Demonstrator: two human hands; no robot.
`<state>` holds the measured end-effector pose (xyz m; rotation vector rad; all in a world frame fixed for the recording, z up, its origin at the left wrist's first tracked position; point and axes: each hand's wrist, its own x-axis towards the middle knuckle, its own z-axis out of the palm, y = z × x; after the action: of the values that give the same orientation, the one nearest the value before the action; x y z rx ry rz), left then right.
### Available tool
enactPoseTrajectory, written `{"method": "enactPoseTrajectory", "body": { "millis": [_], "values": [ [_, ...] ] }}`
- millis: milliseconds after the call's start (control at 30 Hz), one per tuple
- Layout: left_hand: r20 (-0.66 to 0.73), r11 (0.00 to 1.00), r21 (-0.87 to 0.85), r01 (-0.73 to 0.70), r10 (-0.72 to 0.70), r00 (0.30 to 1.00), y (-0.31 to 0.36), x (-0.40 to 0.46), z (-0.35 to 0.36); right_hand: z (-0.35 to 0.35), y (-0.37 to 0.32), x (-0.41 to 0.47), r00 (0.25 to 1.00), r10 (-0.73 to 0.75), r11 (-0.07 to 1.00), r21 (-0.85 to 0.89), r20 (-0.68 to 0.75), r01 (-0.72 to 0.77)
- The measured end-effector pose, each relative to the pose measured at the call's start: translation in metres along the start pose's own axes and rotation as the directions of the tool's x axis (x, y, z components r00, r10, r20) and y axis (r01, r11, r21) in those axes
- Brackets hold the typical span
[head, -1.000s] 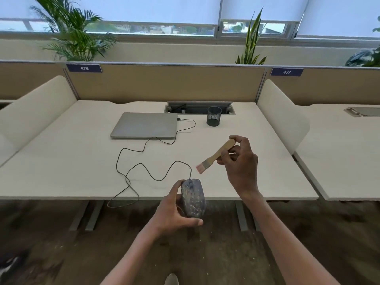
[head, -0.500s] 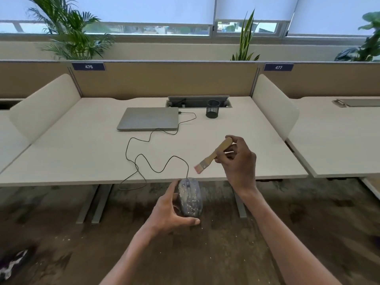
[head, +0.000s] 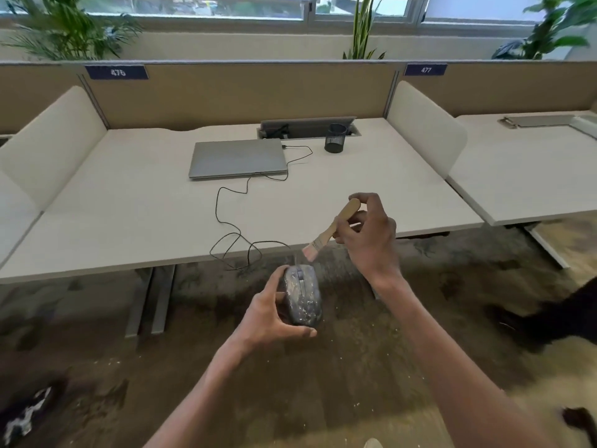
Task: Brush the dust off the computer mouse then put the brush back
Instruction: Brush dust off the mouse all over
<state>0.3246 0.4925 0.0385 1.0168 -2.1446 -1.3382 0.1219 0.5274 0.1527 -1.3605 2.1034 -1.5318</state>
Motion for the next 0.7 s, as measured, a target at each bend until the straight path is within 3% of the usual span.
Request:
{"method": "enactPoseTrajectory", "body": {
  "millis": [267, 700],
  "values": [
    [0.006, 0.998, -0.066, 0.022, -0.022, 1.000, -0.007, -0.015, 0.008, 0.013, -0.007, -0.009, 0.998, -0.026, 0.993, -0.112, 0.064, 0.033],
    [-0.109, 0.996, -0.063, 0.061, -0.068, 0.992, 0.012, -0.010, 0.059, -0.010, 0.019, 0.013, 0.983, -0.050, 0.991, -0.114, 0.177, 0.070]
  ]
}}
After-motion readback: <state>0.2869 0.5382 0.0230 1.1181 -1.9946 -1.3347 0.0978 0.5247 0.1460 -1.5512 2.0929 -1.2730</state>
